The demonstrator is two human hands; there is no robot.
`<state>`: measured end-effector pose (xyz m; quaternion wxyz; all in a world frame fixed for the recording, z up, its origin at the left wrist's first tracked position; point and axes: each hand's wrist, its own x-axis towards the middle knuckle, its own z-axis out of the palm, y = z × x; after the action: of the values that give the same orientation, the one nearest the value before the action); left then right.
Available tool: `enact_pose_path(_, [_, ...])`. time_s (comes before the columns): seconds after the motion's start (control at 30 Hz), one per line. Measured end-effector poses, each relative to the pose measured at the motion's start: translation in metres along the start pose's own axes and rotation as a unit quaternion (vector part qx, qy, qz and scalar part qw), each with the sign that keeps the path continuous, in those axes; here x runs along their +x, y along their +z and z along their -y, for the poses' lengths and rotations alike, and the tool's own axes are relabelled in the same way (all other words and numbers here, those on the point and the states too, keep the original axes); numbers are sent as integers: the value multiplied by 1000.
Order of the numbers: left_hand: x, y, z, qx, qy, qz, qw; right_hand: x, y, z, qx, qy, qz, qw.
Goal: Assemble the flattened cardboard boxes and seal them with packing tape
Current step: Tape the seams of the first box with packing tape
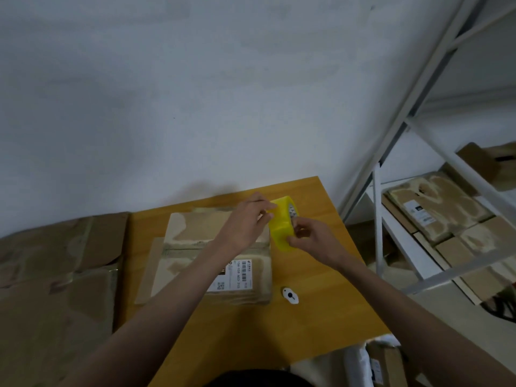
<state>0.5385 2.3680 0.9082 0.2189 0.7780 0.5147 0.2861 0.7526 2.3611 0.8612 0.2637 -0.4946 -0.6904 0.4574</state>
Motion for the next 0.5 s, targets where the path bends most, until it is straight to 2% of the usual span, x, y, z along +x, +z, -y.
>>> enact_pose_path(0.13, [-1,-9,-4,-8,-21,-26,999,2,5,9,7,-11,6,1000])
enact_pose_path(0.23, [1,-16,-5,-34,-116,-73,990,3,6,16,9,-27,1,1000])
enact_pose_path(0.3, [2,-20,-5,-123,-214,-93,965,4,7,20,-1,-43,-10,999])
enact_pose_path(0.37, [0,-24,-8,-243,-284,-93,923,6,9,24,-15,-59,-23,998])
enact_pose_path(0.43, [-3,-28,-12,-320,-320,-86,887,8,10,27,-32,-74,-34,996])
enact_pose_path(0.5, [-5,-31,-15,-350,-342,-83,868,9,11,27,-56,-89,-40,994])
